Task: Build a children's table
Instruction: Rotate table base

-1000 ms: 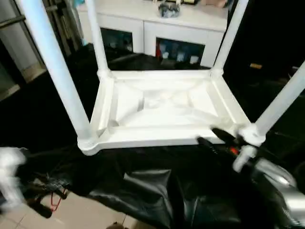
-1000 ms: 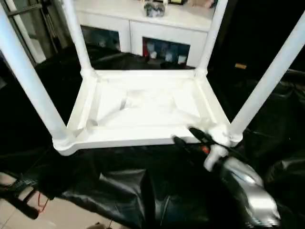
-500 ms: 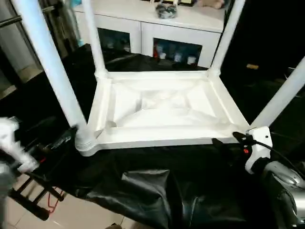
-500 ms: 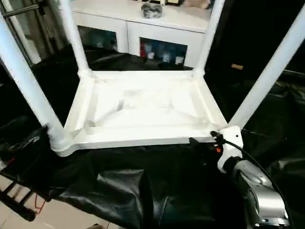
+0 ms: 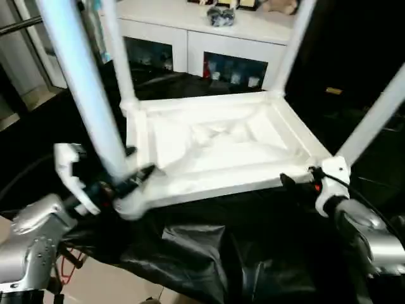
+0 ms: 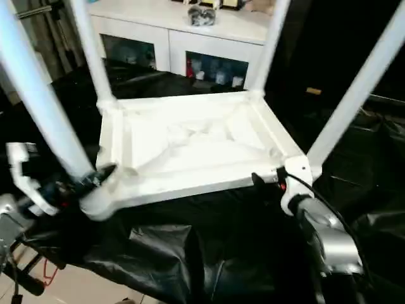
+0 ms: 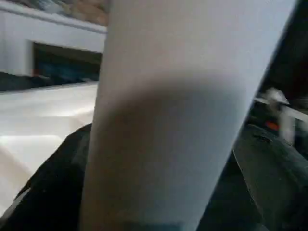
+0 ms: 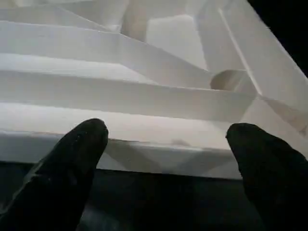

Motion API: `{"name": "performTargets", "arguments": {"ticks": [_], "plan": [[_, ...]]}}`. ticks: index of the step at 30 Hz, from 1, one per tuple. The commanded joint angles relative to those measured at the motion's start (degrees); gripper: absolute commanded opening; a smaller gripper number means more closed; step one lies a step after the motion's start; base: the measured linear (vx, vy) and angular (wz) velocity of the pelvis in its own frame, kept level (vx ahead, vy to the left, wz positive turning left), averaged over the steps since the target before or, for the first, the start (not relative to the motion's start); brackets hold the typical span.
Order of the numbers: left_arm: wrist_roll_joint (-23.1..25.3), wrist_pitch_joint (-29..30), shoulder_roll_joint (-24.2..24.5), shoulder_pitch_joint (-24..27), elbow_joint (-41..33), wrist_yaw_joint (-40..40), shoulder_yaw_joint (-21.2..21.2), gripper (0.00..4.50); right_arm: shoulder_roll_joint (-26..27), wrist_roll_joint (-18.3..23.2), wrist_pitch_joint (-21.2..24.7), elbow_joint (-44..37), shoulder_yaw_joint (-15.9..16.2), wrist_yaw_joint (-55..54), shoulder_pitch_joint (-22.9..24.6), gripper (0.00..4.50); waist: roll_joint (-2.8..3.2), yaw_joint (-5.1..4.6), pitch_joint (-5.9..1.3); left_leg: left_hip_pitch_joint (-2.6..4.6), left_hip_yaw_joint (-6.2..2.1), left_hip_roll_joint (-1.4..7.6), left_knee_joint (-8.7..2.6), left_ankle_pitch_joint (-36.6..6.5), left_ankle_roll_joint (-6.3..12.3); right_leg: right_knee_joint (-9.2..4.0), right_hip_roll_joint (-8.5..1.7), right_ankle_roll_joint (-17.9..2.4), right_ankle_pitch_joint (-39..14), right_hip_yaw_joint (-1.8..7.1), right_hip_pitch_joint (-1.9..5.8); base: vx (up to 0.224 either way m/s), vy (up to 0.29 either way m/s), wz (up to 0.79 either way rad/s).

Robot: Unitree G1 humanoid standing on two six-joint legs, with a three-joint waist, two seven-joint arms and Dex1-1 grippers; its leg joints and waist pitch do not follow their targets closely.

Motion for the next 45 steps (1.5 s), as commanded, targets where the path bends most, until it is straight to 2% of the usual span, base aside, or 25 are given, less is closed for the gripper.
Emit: {"name": "performTargets", "arguments": {"ticks": [1, 3, 4, 5, 8, 9, 11, 14, 15, 16, 17, 18, 19, 21, 22, 23, 24, 25, 26, 29, 32, 34, 40, 44, 45], "plan": [[-1.6, 3.4, -0.6, 0.3, -3.2, -3.2, -6.1, 4.5, 1.7, -1.1, 0.6, 2.4, 3.3, 0.7, -0.5, 4.47, 0.44, 0.0, -2.21, 0.71, -0.62, 1.54, -4.61, -17.4, -1.62, -5.46, -4.32, -8.2, -18.9, 3.01, 1.3, 0.0, 0.0, 0.0], [-3.7, 7.4, 0.5, 0.8, -6.4, -5.5, -9.8, 4.5, 3.1, -1.5, -0.1, 4.5, 4.2, 1.0, -2.5, 4.47, 0.18, -0.02, -2.37, 0.64, -0.68, 1.61, -4.67, -17.3, -1.77, -5.23, -4.37, -8.3, -18.8, 3.08, 1.36, 0.0, 0.0, 0.0], [-3.7, 7.4, 0.5, 0.8, -6.4, -5.5, -9.8, 4.5, 3.1, -1.5, -0.1, 4.5, 4.2, 1.0, -2.5, 4.47, 0.18, -0.02, -2.37, 0.64, -0.68, 1.61, -4.67, -17.3, -1.77, -5.23, -4.37, -8.3, -18.8, 3.08, 1.36, 0.0, 0.0, 0.0], [-5.1, 10.2, 0.5, 0.2, -8.8, -6.6, -12.9, 4.5, 4.5, -2.2, -0.9, 6.3, 5.3, 1.4, -4.3, 4.47, -0.08, -0.03, -2.36, 0.77, -0.59, 1.7, -4.68, -17.3, -1.81, -5.22, -4.3, -8.4, -18.5, 3.08, 1.22, 0.0, 0.0, 0.0], [-8.4, 13.4, -1.1, -1.2, -10.9, -6.4, -14.3, 4.5, 6.0, -2.9, -1.9, 8.4, 6.2, 1.9, -5.9, 4.47, 0.08, 0.03, -2.53, 0.66, -0.52, 1.68, -4.55, -16.0, -2.02, -4.96, -4.31, -9.2, -15.8, 3.19, 1.28, 0.0, 0.0, 0.0], [-9.7, 14.3, -1.9, -1.8, -11.4, -6.1, -14.5, 4.5, 6.4, -3.1, -2.4, 8.7, 6.4, 1.9, -6.3, 4.47, 0.03, -0.02, -2.55, 0.34, -0.48, 1.49, -4.52, -14.9, -2.25, -4.7, -4.12, -9.4, -13.9, 3.14, 1.66, 0.0, 0.0, 0.0], [-11.2, 15.6, -2.8, -2.5, -11.8, -5.8, -14.5, 4.5, 7.0, -3.6, -3.6, 9.5, 6.7, 1.9, -6.8, 4.47, 0.1, -0.04, -2.59, 0.49, -0.43, 1.37, -4.45, -14.8, -2.27, -4.8, -4.11, -9.2, -13.8, 3.1, 1.65, 0.0, 0.0, 0.0], [-9.2, 13.7, -4.5, -3.8, -10.1, -4.5, -13.9, 4.5, 8.3, -1.8, -8.2, 11.2, 0.6, -4.1, -9.4, 4.47, 0.03, -0.16, -2.61, 0.53, -0.44, 1.37, -4.42, -15.0, -2.42, -4.99, -4.11, -8.4, -14.6, 3.1, 1.69, 0.0, 0.0, 0.0], [-8.6, 13.3, -4.5, -3.9, -9.7, -4.5, -13.9, 4.5, 8.0, -1.8, -9.4, 11.9, -1.1, -6.7, -10.1, 4.47, 0.29, -0.31, -2.65, 0.5, -0.45, 1.36, -4.44, -15.0, -2.61, -5.03, -4.16, -8.1, -14.5, 3.13, 1.66, 0.0, 0.0, 0.0], [-8.6, 13.3, -4.5, -3.9, -9.7, -4.5, -13.9, 4.5, 8.0, -1.8, -9.4, 11.9, -1.1, -6.7, -10.1, 4.47, 0.07, -0.38, -2.73, 0.39, -0.53, 1.36, -4.46, -14.7, -2.69, -4.94, -4.18, -8.0, -14.4, 3.06, 1.8, 0.0, 0.0, 0.0], [-8.3, 13.1, -4.3, -4.0, -9.4, -4.6, -13.9, 4.5, 7.3, -2.3, -10.7, 12.8, -2.7, -9.8, -10.7, 4.47, 0.21, -0.24, -2.93, 0.39, -0.54, 1.32, -4.36, -13.4, -2.7, -4.69, -3.99, -7.7, -13.2, 2.99, 1.91, 0.0, 0.0, 0.0], [-8.7, 13.7, -3.8, -4.1, -9.2, -4.7, -13.8, 4.5, 4.4, -5.1, -11.0, 16.0, -4.9, -17.1, -11.6, 4.47, 1.11, -0.2, -2.87, 0.57, -0.41, 1.2, -4.13, -12.9, -2.83, -4.5, -3.84, -7.8, -11.6, 3.08, 1.6, 0.0, 0.0, 0.0], [-8.8, 13.8, -3.7, -4.1, -9.2, -4.7, -13.8, 4.5, 3.9, -5.5, -10.9, 16.4, -5.1, -18.0, -11.6, 4.47, 0.82, -0.36, -2.78, 0.56, -0.36, 1.23, -4.22, -12.8, -3.09, -4.67, -3.72, -7.7, -11.6, 2.96, 1.57, 0.0, 0.0, 0.0], [-9.5, 14.6, -3.5, -4.5, -9.2, -4.9, -13.9, 4.5, 1.3, -7.5, -8.6, 19.1, -5.8, -21.5, -11.4, 4.47, 0.89, -0.02, -2.83, 1.15, 0.14, 0.85, -3.72, -12.7, -3.49, -4.77, -3.32, -7.7, -10.7, 3.04, 1.16, 0.0, 0.0, 0.0], [-10.0, 15.1, -3.3, -4.7, -9.1, -5.2, -13.9, 4.5, 0.6, -7.9, -7.5, 19.7, -5.3, -21.0, -11.1, 4.47, 0.9, 0.13, -2.89, 0.67, 0.19, 0.62, -3.56, -12.1, -2.86, -4.54, -3.22, -8.0, -9.1, 3.14, 1.64, 0.0, 0.0, 0.0], [-10.0, 15.2, -3.3, -4.7, -9.1, -5.2, -13.9, 4.5, 0.6, -8.0, -7.5, 19.8, -5.3, -20.9, -11.0, 4.47, 0.9, 0.13, -2.89, 0.67, 0.19, 0.62, -3.56, -12.1, -2.86, -4.54, -3.22, -8.0, -9.1, 3.14, 1.64, 0.0, 0.0, 0.0], [-10.4, 16.0, -3.4, -5.1, -9.0, -5.8, -13.9, 4.5, 0.9, -9.0, -8.0, 19.9, -4.9, -21.0, -10.7, 4.47, 1.03, -0.07, -3.09, -0.18, -0.08, 0.63, -3.6, -10.1, -2.41, -4.23, -3.42, -7.6, -7.0, 2.97, 2.29, 0.0, 0.0, 0.0], [-10.4, 16.0, -3.4, -5.1, -9.0, -5.8, -13.9, 4.5, 0.9, -9.0, -8.0, 19.9, -4.9, -21.0, -10.7, 4.47, 1.03, -0.16, -3.13, -0.08, -0.09, 0.69, -3.56, -9.8, -2.21, -4.2, -3.43, -7.6, -6.3, 2.96, 2.18, 0.0, 0.0, 0.0], [-10.4, 16.2, -3.3, -5.2, -8.9, -6.0, -14.0, 4.5, 1.2, -9.2, -8.0, 20.2, -4.8, -21.0, -10.6, 4.47, 0.83, -0.68, -3.16, -0.64, -0.31, 0.61, -3.62, -8.6, -2.0, -3.83, -3.39, -8.0, -4.8, 2.81, 2.7, 0.0, 0.0, 0.0], [-11.0, 16.8, -3.4, -5.4, -9.1, -6.4, -14.5, 4.5, 2.4, -10.1, -6.3, 22.1, -2.3, -19.6, -10.8, 4.47, 1.08, -1.47, -3.19, -0.49, -0.22, 0.6, -3.38, -8.9, -1.14, -4.11, -3.48, -8.9, -5.9, 2.82, 2.44, 0.0, 0.0, 0.0], [-11.4, 17.0, -3.5, -5.7, -9.1, -6.3, -14.8, 4.5, 3.8, -9.7, -6.8, 24.1, 0.1, -15.8, -11.4, 4.47, 1.24, -1.64, -2.97, -0.35, -0.16, 0.82, -3.46, -10.2, -0.48, -4.26, -3.47, -10.0, -7.4, 2.77, 2.22, 0.0, 0.0, 0.0], [-12.5, 18.0, -3.9, -6.0, -9.5, -6.5, -15.2, 4.5, 6.2, -8.5, -9.9, 24.3, 1.2, -10.4, -12.1, 4.47, 1.45, -1.7, -2.9, -0.19, -0.13, 0.96, -3.51, -11.2, -0.63, -4.33, -3.51, -10.3, -8.8, 2.84, 2.09, 0.0, 0.0, 0.0], [-16.3, 21.8, -4.9, -6.2, -11.2, -6.5, -15.0, 4.5, 8.1, -8.1, -11.6, 23.3, 2.2, -7.0, -13.2, 4.47, 1.21, -2.33, -2.78, -0.38, -0.26, 0.94, -3.65, -12.1, -0.75, -4.59, -3.72, -10.0, -11.8, 2.82, 2.26, 0.0, 0.0, 0.0], [-18.7, 23.4, -5.7, -5.9, -12.2, -5.8, -15.4, 4.5, 9.3, -8.3, -12.1, 22.6, 4.2, -4.2, -13.3, 4.47, 1.25, -2.68, -2.93, -0.6, -0.32, 1.0, -3.55, -10.4, -0.18, -4.29, -3.71, -10.9, -9.3, 2.76, 2.39, 0.0, 0.0, 0.0], [-18.6, 23.3, -6.0, -6.0, -12.2, -5.7, -15.7, 4.5, 9.6, -8.5, -12.3, 22.6, 4.4, -4.0, -13.4, 4.47, 0.95, -2.75, -2.89, -0.6, -0.26, 0.99, -3.55, -10.4, -0.02, -4.35, -3.65, -11.0, -9.2, 2.77, 2.37, 0.0, 0.0, 0.0]]}}
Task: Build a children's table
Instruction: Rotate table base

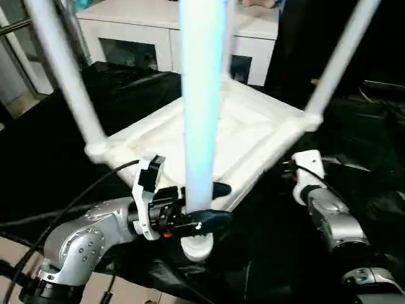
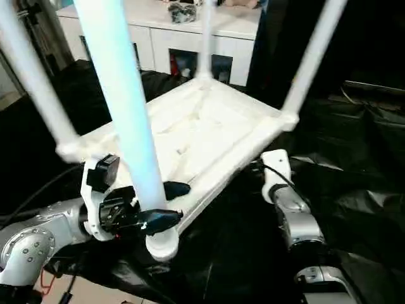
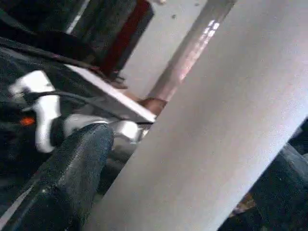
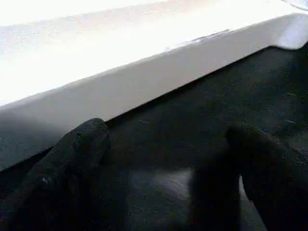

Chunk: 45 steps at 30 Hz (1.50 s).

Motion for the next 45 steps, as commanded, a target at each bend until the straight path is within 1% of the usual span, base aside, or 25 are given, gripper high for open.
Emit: {"name": "performTargets", "arguments": {"ticks": [1, 4, 5, 10, 11, 12, 13, 14, 15, 19, 21, 22, 23, 25, 26, 28, 29, 32, 36, 38, 41, 42, 43, 44, 45], "plan": [[-0.9, 0.4, -1.0, -1.3, -1.4, 0.1, -1.6, 4.5, 2.0, -0.2, -0.9, -0.6, 2.6, 3.0, -1.7, 4.47, -0.12, 0.67, -3.18, 0.07, -0.24, 0.99, -3.59, -10.3, 0.32, -4.62, -3.74, -10.9, -9.3, 2.75, 2.67, 0.0, 0.0, 0.0], [0.2, -0.5, -1.8, -1.8, -0.7, 0.3, -2.1, 4.5, 2.3, -0.4, -1.1, -0.4, 2.8, 3.3, -1.7, 4.47, -0.04, 0.76, -3.16, 0.14, -0.24, 1.02, -3.63, -10.3, 0.34, -4.67, -3.76, -11.0, -9.7, 2.77, 2.67, 0.0, 0.0, 0.0], [0.2, -0.5, -1.8, -1.8, -0.7, 0.3, -2.1, 4.5, 2.3, -0.4, -1.1, -0.4, 2.8, 3.3, -1.7, 4.47, -0.21, 0.81, -3.16, 0.2, -0.24, 1.06, -3.64, -10.2, 0.27, -4.62, -3.72, -10.9, -9.8, 2.77, 2.63, 0.0, 0.0, 0.0], [3.5, -3.1, -5.3, -4.9, 2.8, 1.3, -3.5, 4.5, 3.3, -0.2, -1.7, -0.8, 3.7, 6.6, -1.7, 4.47, -0.21, 1.01, -3.09, 0.24, -0.21, 1.08, -3.66, -10.6, 0.33, -4.91, -3.82, -10.3, -11.0, 2.83, 2.62, 0.0, 0.0, 0.0], [5.5, -4.8, -6.2, -5.9, 4.2, 2.2, -4.2, 4.5, 3.3, -0.3, -1.9, -0.9, 4.1, 7.1, -1.7, 4.47, 0.15, 1.04, -3.17, 0.14, -0.31, 1.06, -3.63, -10.3, 0.12, -4.73, -3.91, -10.3, -10.5, 2.84, 2.76, 0.0, 0.0, 0.0], [8.5, -7.6, -7.5, -7.4, 6.5, 3.0, -5.3, 4.5, 3.4, -0.5, -2.1, -1.0, 4.4, 7.2, -1.7, 4.47, 0.0, 1.03, -3.09, 0.26, -0.26, 1.08, -3.63, -10.7, 0.24, -5.15, -3.8, -9.9, -11.0, 2.83, 2.61, 0.0, 0.0, 0.0], [9.2, -8.2, -7.8, -7.7, 7.0, 3.4, -5.5, 4.5, 3.4, -0.4, -2.1, -0.9, 4.4, 7.4, -1.7, 4.47, -0.11, 1.0, -3.17, 0.31, -0.22, 1.04, -3.58, -10.7, 0.27, -5.06, -3.8, -9.8, -10.8, 2.89, 2.65, 0.0, 0.0, 0.0], [10.2, -9.2, -8.3, -8.1, 7.9, 4.1, -5.8, 4.5, 3.5, -0.4, -2.1, -0.8, 4.3, 7.6, -1.7, 4.47, -0.08, 0.97, -3.2, 0.03, -0.34, 1.06, -3.64, -10.1, 0.32, -5.01, -3.88, -9.8, -10.2, 2.86, 2.9, 0.0, 0.0, 0.0], [12.2, -11.0, -9.2, -8.9, 9.3, 5.3, -6.3, 4.5, 3.7, -0.2, -2.1, -0.8, 4.2, 8.0, -1.7, 4.47, -0.15, 1.03, -3.3, 0.05, -0.36, 1.14, -3.61, -9.9, 0.3, -4.9, -3.99, -9.9, -9.7, 2.84, 2.95, 0.0, 0.0, 0.0], [20.3, -18.7, -12.5, -11.9, 15.8, 9.4, -9.2, 4.5, 4.2, -0.1, -2.1, -1.3, 4.5, 9.6, -1.3, 4.47, 0.24, 1.07, -3.37, 0.03, -0.41, 1.18, -3.52, -9.7, 0.87, -4.88, -4.02, -10.6, -8.4, 2.83, 2.98, 0.0, 0.0, 0.0], [23.2, -21.5, -13.9, -13.3, 18.9, 11.4, -9.9, 4.5, 4.2, -0.1, -2.3, -1.6, 4.5, 10.0, -1.1, 4.47, -0.06, 1.1, -3.37, 0.0, -0.4, 1.12, -3.48, -10.0, 0.87, -5.03, -4.06, -10.5, -9.0, 2.81, 3.08, 0.0, 0.0, 0.0], [26.0, -24.4, -15.2, -14.7, 22.1, 14.1, -10.1, 4.5, 4.1, 0.2, -2.8, -1.8, 4.2, 10.2, -1.0, 4.47, 0.08, 1.08, -3.34, 0.03, -0.38, 1.08, -3.45, -10.3, 0.93, -5.27, -4.03, -10.3, -9.6, 2.78, 3.03, 0.0, 0.0, 0.0], [26.0, -24.4, -15.2, -14.7, 22.1, 14.1, -10.1, 4.5, 4.1, 0.2, -2.8, -1.8, 4.2, 10.2, -1.0, 4.47, 0.0, 1.1, -3.35, -0.01, -0.47, 1.13, -3.5, -10.5, 1.01, -5.28, -4.1, -10.2, -9.9, 2.76, 3.09, 0.0, 0.0, 0.0], [29.0, -28.6, -16.6, -16.0, 25.7, 16.8, -9.7, 4.5, 3.5, 0.4, -3.5, -1.7, 3.4, 9.5, -1.1, 4.47, -0.05, 1.09, -3.4, -0.04, -0.5, 1.14, -3.45, -10.6, 1.01, -5.3, -4.18, -10.0, -10.4, 2.72, 3.1, 0.0, 0.0, 0.0], [33.0, -32.6, -16.6, -17.2, 29.2, 20.6, -9.9, 4.5, 2.4, 0.7, -3.7, -1.6, 1.9, 8.5, -1.3, 4.47, 0.19, 1.03, -3.38, -0.12, -0.53, 1.06, -3.41, -10.4, 1.15, -5.42, -4.21, -10.1, -10.5, 2.69, 3.1, 0.0, 0.0, 0.0], [34.1, -34.2, -16.7, -17.4, 30.2, 21.3, -9.8, 4.5, 2.1, 0.8, -3.8, -1.5, 1.5, 8.2, -1.4, 4.47, 0.07, 1.19, -3.46, 0.19, -0.5, 1.14, -3.32, -10.9, 1.56, -5.58, -4.16, -10.0, -10.8, 2.72, 2.85, 0.0, 0.0, 0.0], [34.3, -34.9, -16.6, -17.5, 30.9, 21.5, -9.6, 4.5, 1.7, 0.9, -3.9, -1.4, 1.0, 8.0, -1.5, 4.47, -0.01, 1.22, -3.44, -0.14, -0.55, 1.09, -3.39, -10.5, 1.61, -5.42, -4.24, -10.0, -11.0, 2.61, 3.11, 0.0, 0.0, 0.0], [36.9, -35.9, -14.5, -17.1, 32.5, 22.8, -9.8, 4.5, -1.3, 1.6, -3.7, -2.0, -1.0, 8.7, -1.0, 4.47, 0.12, 1.63, -3.59, -0.02, -0.5, 1.19, -3.25, -9.3, 2.14, -5.36, -4.23, -10.2, -10.6, 2.6, 2.89, 0.0, 0.0, 0.0], [37.5, -36.1, -12.9, -16.5, 33.8, 21.0, -10.0, 4.5, -3.2, 2.1, -3.0, -3.5, -1.8, 10.5, 0.0, 4.47, 0.12, 1.96, -3.55, -0.1, -0.42, 1.1, -3.25, -9.4, 2.49, -5.3, -4.18, -10.3, -10.1, 2.52, 2.88, 0.0, 0.0, 0.0], [38.0, -38.7, -11.6, -15.9, 35.3, 17.4, -10.1, 4.5, -5.1, 3.0, -1.6, -6.3, -1.4, 14.9, 1.7, 4.47, -0.02, 2.02, -3.58, -0.03, -0.42, 1.18, -3.27, -9.6, 2.72, -5.38, -4.27, -10.2, -10.6, 2.54, 2.8, 0.0, 0.0, 0.0], [38.0, -39.5, -10.7, -15.7, 36.1, 15.1, -10.3, 4.5, -6.3, 3.5, -0.6, -8.4, -0.7, 17.9, 2.9, 4.47, 0.1, 2.43, -3.63, -0.01, -0.47, 1.37, -3.28, -9.4, 3.26, -5.33, -4.36, -10.4, -9.7, 2.61, 2.77, 0.0, 0.0, 0.0], [37.8, -39.4, -7.4, -16.2, 38.2, 8.2, -11.6, 4.32, -9.9, 5.1, 1.6, -14.2, 1.2, 25.8, 6.2, 4.48, 0.12, 2.47, -3.62, 0.0, -0.52, 1.32, -3.38, -9.4, 3.6, -5.29, -4.23, -10.5, -9.1, 2.55, 2.82, 0.0, 0.0, 0.0], [37.8, -39.4, -7.4, -16.2, 38.2, 8.2, -11.6, 4.22, -9.9, 5.1, 1.6, -14.2, 1.2, 25.8, 6.2, 4.5, 0.08, 2.71, -3.6, 0.14, -0.47, 1.3, -3.35, -9.5, 4.0, -5.43, -4.17, -10.1, -8.9, 2.63, 2.84, 0.0, 0.0, 0.0], [37.9, -38.9, -6.0, -16.6, 39.1, 5.8, -12.1, 4.15, -11.5, 5.7, 2.2, -16.4, 2.0, 28.7, 7.5, 4.5, 0.18, 2.6, -3.63, -0.05, -0.6, 1.47, -3.46, -9.2, 4.02, -5.0, -4.28, -10.5, -7.6, 2.62, 2.82, 0.0, 0.0, 0.0], [38.1, -39.2, -4.5, -17.5, 40.6, 3.3, -12.4, 4.15, -13.5, 6.6, 3.3, -18.7, 2.6, 31.8, 8.7, 4.5, 0.41, 2.82, -3.67, 0.18, -0.54, 1.52, -3.37, -9.4, 4.01, -5.03, -4.31, -10.8, -7.2, 2.62, 2.73, 0.0, 0.0, 0.0]]}}
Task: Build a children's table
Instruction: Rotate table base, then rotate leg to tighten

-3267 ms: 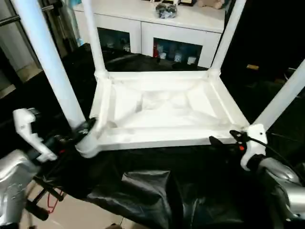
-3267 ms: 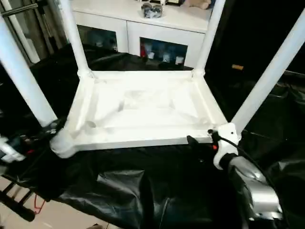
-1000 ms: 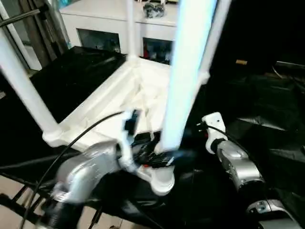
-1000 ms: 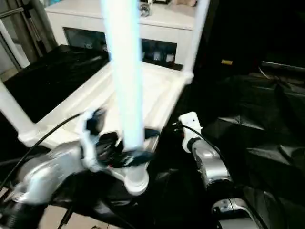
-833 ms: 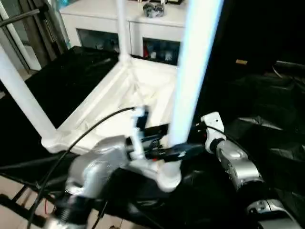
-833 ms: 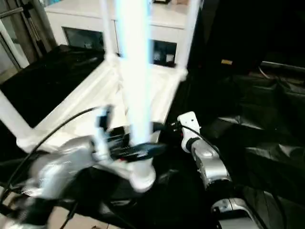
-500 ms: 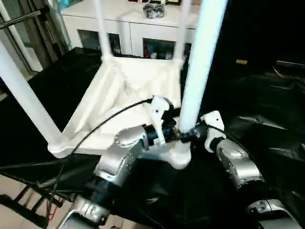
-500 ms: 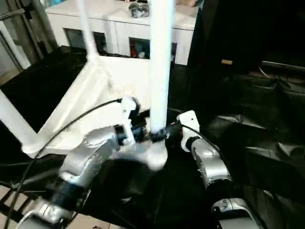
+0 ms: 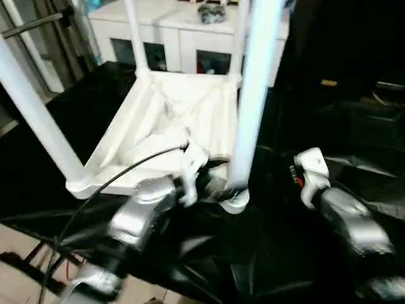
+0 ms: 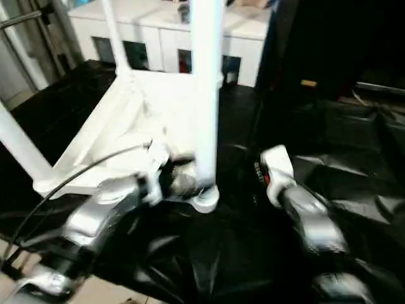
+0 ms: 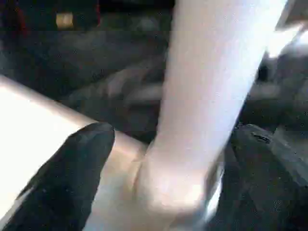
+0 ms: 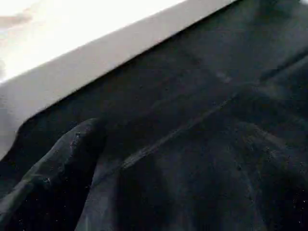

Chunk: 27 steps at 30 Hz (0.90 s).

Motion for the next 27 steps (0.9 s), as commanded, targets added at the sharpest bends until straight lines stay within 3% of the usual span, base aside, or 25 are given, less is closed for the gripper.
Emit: {"name": "performTargets", "arguments": {"ticks": [1, 2, 6, 8, 10, 14, 19, 27], "plan": [[1.3, -0.6, 1.9, -2.3, 2.4, -5.1, -1.0, 4.01, -3.3, 2.3, 2.3, -5.4, 1.5, 6.5, 1.2, 4.5, -0.36, 0.72, -3.44, 0.36, -0.37, 1.38, -3.44, -9.8, 4.29, -5.04, -4.03, -10.5, -7.9, 2.77, 2.98, 0.0, 0.0, 0.0], [1.9, -1.2, 2.7, -3.1, 3.5, -6.1, -1.4, 4.01, -4.3, 2.8, 3.0, -6.5, 1.7, 7.9, 1.8, 4.5, -0.14, 0.9, -3.56, 0.43, -0.43, 1.61, -3.38, -9.5, 4.21, -4.77, -4.21, -10.9, -7.2, 2.85, 2.84, 0.0, 0.0, 0.0], [3.3, -2.2, 4.6, -5.3, 6.8, -9.7, -2.3, 3.66, -7.4, 3.6, 4.7, -9.7, 2.5, 12.3, 3.4, 4.5, -0.24, 1.35, -3.42, 0.36, -0.39, 1.66, -3.5, -10.2, 3.7, -4.9, -4.49, -11.8, -8.2, 2.74, 2.8, 0.0, 0.0, 0.0], [4.9, -3.8, 5.5, -7.2, 10.0, -12.1, -2.9, 3.43, -9.8, 3.9, 5.8, -12.5, 3.2, 15.4, 4.8, 4.5, -0.29, 1.61, -3.43, 0.4, -0.38, 1.66, -3.48, -10.0, 3.84, -4.91, -4.44, -11.6, -8.3, 2.81, 2.82, 0.0, 0.0, 0.0], [7.2, -7.2, 5.9, -10.9, 15.8, -14.6, -3.7, 3.32, -13.6, 5.2, 8.7, -18.0, 4.0, 19.9, 7.3, 4.5, -0.24, 2.06, -3.35, 0.4, -0.29, 1.35, -3.31, -9.7, 4.59, -5.39, -4.11, -10.1, -8.6, 2.83, 2.98, 0.0, 0.0, 0.0], [8.4, -9.5, 5.4, -14.0, 20.6, -16.6, -4.2, 2.98, -16.6, 7.1, 11.9, -22.9, 4.0, 22.6, 9.2, 4.5, -0.17, 2.62, -3.6, 0.43, -0.53, 1.71, -3.33, -9.4, 4.43, -5.07, -4.67, -10.0, -8.8, 2.76, 3.07, 0.0, 0.0, 0.0], [10.8, -13.5, 4.0, -18.3, 27.4, -17.1, -4.5, 2.71, -19.7, 8.5, 15.0, -28.3, 3.1, 24.3, 11.5, 4.5, -0.22, 2.49, -3.71, 0.2, -0.54, 1.7, -3.13, -8.2, 4.83, -4.86, -4.67, -11.5, -6.0, 2.73, 3.22, 0.0, 0.0, 0.0], [12.6, -16.7, 1.4, -21.6, 34.2, -21.1, -4.4, 2.1, -23.6, 10.3, 19.2, -34.6, 1.3, 25.4, 14.3, 4.5, -0.57, 2.37, -3.57, 0.24, -0.41, 1.59, -3.01, -7.9, 5.5, -5.34, -4.61, -10.6, -8.5, 2.76, 3.27, 0.0, 0.0, 0.0]]}}
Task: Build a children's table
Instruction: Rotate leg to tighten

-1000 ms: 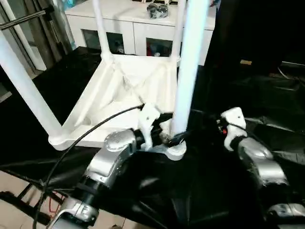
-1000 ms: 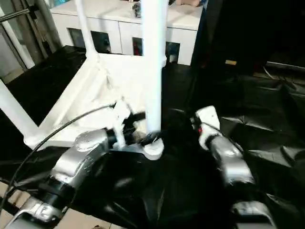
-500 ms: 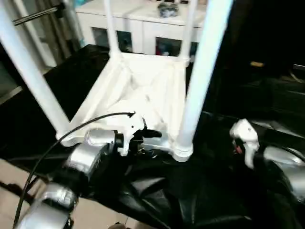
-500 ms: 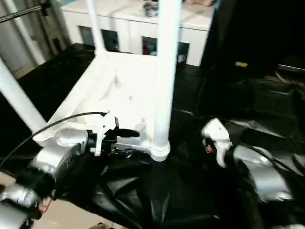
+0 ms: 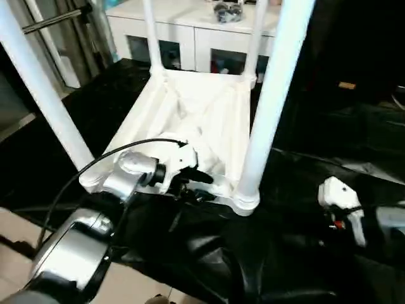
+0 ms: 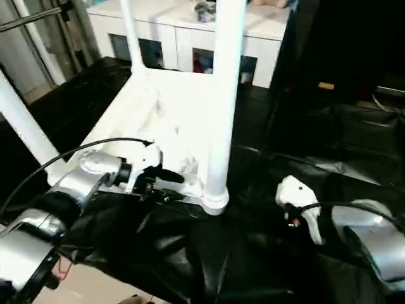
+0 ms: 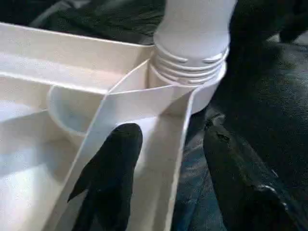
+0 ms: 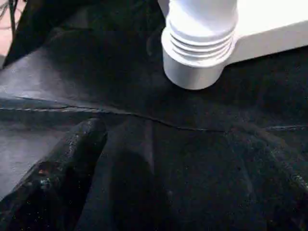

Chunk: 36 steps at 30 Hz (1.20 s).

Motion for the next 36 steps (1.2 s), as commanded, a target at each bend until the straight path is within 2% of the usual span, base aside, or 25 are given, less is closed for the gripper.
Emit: {"name": "performTargets", "arguments": {"ticks": [1, 7, 9, 11, 13, 14, 16, 21, 24, 26, 27, 29, 31, 33, 34, 35, 36], "plan": [[1.2, -1.3, -0.2, -1.4, 1.6, -0.6, -0.3, 2.03, -1.3, 1.1, 1.4, -1.9, -1.9, 0.6, 0.6, 4.5, -1.07, 0.08, -3.62, 0.37, -0.46, 1.62, -3.09, -7.7, 5.3, -5.02, -4.59, -10.7, -8.4, 2.79, 3.21, 0.0, 0.0, 0.0], [2.6, -3.1, -1.3, -3.2, 5.5, -1.4, 0.2, 1.53, -3.2, 2.3, 3.8, -4.5, -2.7, 0.5, 1.7, 4.5, -1.16, -0.06, -3.61, 0.3, -0.41, 1.57, -3.01, -7.3, 5.66, -5.09, -4.51, -10.9, -8.4, 2.7, 3.15, 0.0, 0.0, 0.0], [3.0, -3.5, -1.4, -3.4, 6.1, -1.1, 0.3, 1.21, -3.3, 2.3, 4.0, -4.8, -2.8, 0.5, 1.8, 4.5, -1.25, -0.06, -3.58, 0.28, -0.46, 1.53, -2.99, -7.4, 5.79, -5.17, -4.47, -10.4, -8.8, 2.71, 3.23, 0.0, 0.0, 0.0], [4.0, -4.0, -1.7, -3.8, 7.3, -0.7, 0.3, 1.16, -3.7, 2.5, 4.5, -5.3, -2.8, 0.5, 1.9, 4.5, -1.37, -0.17, -3.6, 0.3, -0.48, 1.55, -3.0, -7.4, 5.79, -5.17, -4.54, -10.2, -9.4, 2.66, 3.22, 0.0, 0.0, 0.0], [4.4, -3.8, -1.7, -4.0, 7.7, -0.9, 0.0, 0.91, -3.7, 2.7, 4.8, -5.6, -2.8, 0.5, 1.8, 4.5, -1.35, -0.15, -3.6, 0.27, -0.42, 1.48, -2.95, -7.2, 5.84, -5.22, -4.55, -10.2, -9.6, 2.67, 3.2, 0.0, 0.0, 0.0], [5.0, -3.9, -1.6, -4.1, 8.0, -0.8, -0.4, 0.79, -3.8, 2.8, 5.0, -5.7, -2.7, 0.5, 1.6, 4.5, -1.22, -0.1, -3.63, 0.3, -0.46, 1.54, -2.95, -7.1, 5.84, -5.19, -4.6, -10.3, -9.5, 2.67, 3.19, 0.0, 0.0, 0.0], [6.1, -4.2, -1.5, -4.3, 8.8, -0.4, -1.1, 0.73, -3.8, 2.9, 5.3, -5.8, -2.5, 0.4, 1.2, 4.5, -1.23, -0.1, -3.65, 0.37, -0.49, 1.66, -2.99, -7.1, 5.85, -5.17, -4.6, -10.5, -9.0, 2.67, 3.15, 0.0, 0.0, 0.0], [7.6, -4.3, -1.6, -4.9, 10.7, -0.1, -0.7, 0.26, -3.7, 3.3, 6.1, -6.4, -2.2, 0.2, 0.8, 4.5, -1.3, -0.16, -3.71, 0.22, -0.51, 1.54, -2.91, -6.3, 6.22, -4.94, -4.55, -10.9, -6.9, 2.62, 3.31, 0.0, 0.0, 0.0], [5.5, -1.8, -1.9, -4.7, 10.5, -1.6, 1.6, 0.12, -1.2, 4.4, 7.4, -5.2, -2.9, -2.2, -0.8, 4.5, -1.38, -0.29, -3.69, 0.12, -0.57, 1.53, -3.02, -6.3, 6.14, -4.79, -4.66, -11.4, -6.9, 2.54, 3.4, 0.0, 0.0, 0.0], [4.9, 0.4, -1.7, -3.9, 9.5, -3.0, 2.2, 0.02, 1.2, 6.5, 9.9, -4.3, -3.5, -4.0, -2.4, 4.5, -1.36, -0.64, -3.68, 0.08, -0.56, 1.47, -3.06, -6.1, 5.94, -4.77, -4.66, -12.0, -6.8, 2.48, 3.32, 0.0, 0.0, 0.0], [5.1, 1.0, -1.3, -2.8, 8.5, -3.6, 1.8, 0.0, 2.2, 7.1, 10.2, -4.1, -3.1, -4.0, -2.9, 4.5, -1.46, -0.76, -3.66, -0.02, -0.62, 1.52, -3.07, -6.1, 5.91, -4.62, -4.73, -12.4, -6.4, 2.49, 3.48, 0.0, 0.0, 0.0], [5.5, 1.1, -1.1, -2.1, 8.0, -3.9, 1.5, 0.0, 2.6, 7.2, 10.1, -4.0, -2.8, -3.8, -3.1, 4.5, -1.27, -0.76, -3.7, 0.14, -0.6, 1.67, -3.06, -6.4, 5.81, -4.7, -4.79, -12.7, -6.3, 2.55, 3.35, 0.0, 0.0, 0.0], [7.3, 1.5, -0.1, 1.3, 5.0, -2.3, 0.0, 0.0, 4.5, 5.5, 7.7, -2.9, -0.9, -4.5, -3.9, 4.5, -1.12, -0.75, -3.69, 0.03, -0.76, 1.81, -3.21, -6.7, 5.55, -4.49, -5.0, -13.0, -5.8, 2.53, 3.4, 0.0, 0.0, 0.0], [7.2, 6.0, 0.0, 6.3, -1.2, 0.9, 0.4, 0.0, 8.4, 2.8, 4.4, -1.1, 1.6, -7.3, -5.2, 4.5, -1.0, -1.18, -3.32, -0.04, -0.66, 1.6, -3.41, -8.1, 4.84, -5.03, -5.04, -12.3, -9.6, 2.37, 3.17, 0.0, 0.0, 0.0], [6.6, 7.9, -0.2, 8.1, -3.9, 2.0, 0.9, 0.0, 9.7, 1.3, 3.3, -0.2, 2.7, -8.8, -5.7, 4.5, -0.82, -1.19, -3.34, 0.26, -0.65, 1.77, -3.53, -8.3, 4.21, -5.1, -5.12, -12.2, -11.0, 2.49, 2.92, 0.0, 0.0, 0.0], [6.6, 7.9, -0.2, 8.1, -3.9, 2.0, 0.9, 0.0, 9.7, 1.3, 3.3, -0.2, 2.7, -8.8, -5.7, 4.5, -0.87, -1.26, -3.36, 0.23, -0.66, 1.73, -3.52, -8.4, 4.0, -5.14, -5.04, -11.9, -11.7, 2.49, 2.96, 0.0, 0.0, 0.0], [5.6, 12.5, -0.5, 12.3, -11.4, 3.4, 1.4, 0.0, 12.0, -1.0, 2.5, 1.8, 4.9, -11.2, -6.6, 4.5, -1.13, -1.0, -3.35, 0.37, -0.57, 1.59, -3.53, -8.2, 4.19, -5.38, -4.9, -11.2, -12.9, 2.56, 2.95, 0.0, 0.0, 0.0]]}}
